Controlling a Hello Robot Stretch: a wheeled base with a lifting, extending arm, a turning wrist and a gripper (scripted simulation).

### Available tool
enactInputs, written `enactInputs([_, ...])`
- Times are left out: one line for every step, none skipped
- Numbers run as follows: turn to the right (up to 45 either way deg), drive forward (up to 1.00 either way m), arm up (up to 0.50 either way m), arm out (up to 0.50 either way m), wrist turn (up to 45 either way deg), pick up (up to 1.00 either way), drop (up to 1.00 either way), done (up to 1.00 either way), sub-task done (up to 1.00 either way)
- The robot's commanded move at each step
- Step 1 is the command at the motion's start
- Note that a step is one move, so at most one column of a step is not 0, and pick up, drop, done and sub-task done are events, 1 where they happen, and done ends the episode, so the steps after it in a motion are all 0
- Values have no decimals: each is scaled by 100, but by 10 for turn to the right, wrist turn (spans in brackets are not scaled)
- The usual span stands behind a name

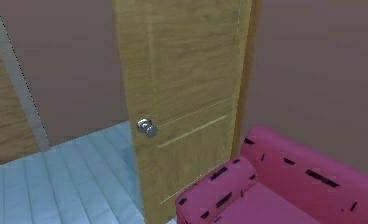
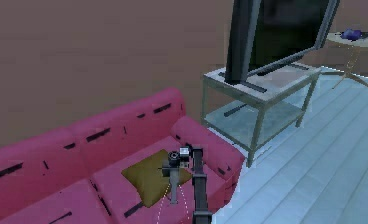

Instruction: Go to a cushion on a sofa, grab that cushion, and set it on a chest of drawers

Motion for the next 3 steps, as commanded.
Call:
enactInputs([0, 0, 0, 0, 450, 0, 0, 0, 0])
enactInputs([0, 0, 0, 0, 450, 0, 0, 0, 0])
enactInputs([0, 0, 0, 0, 360, 0, 0, 0, 0])
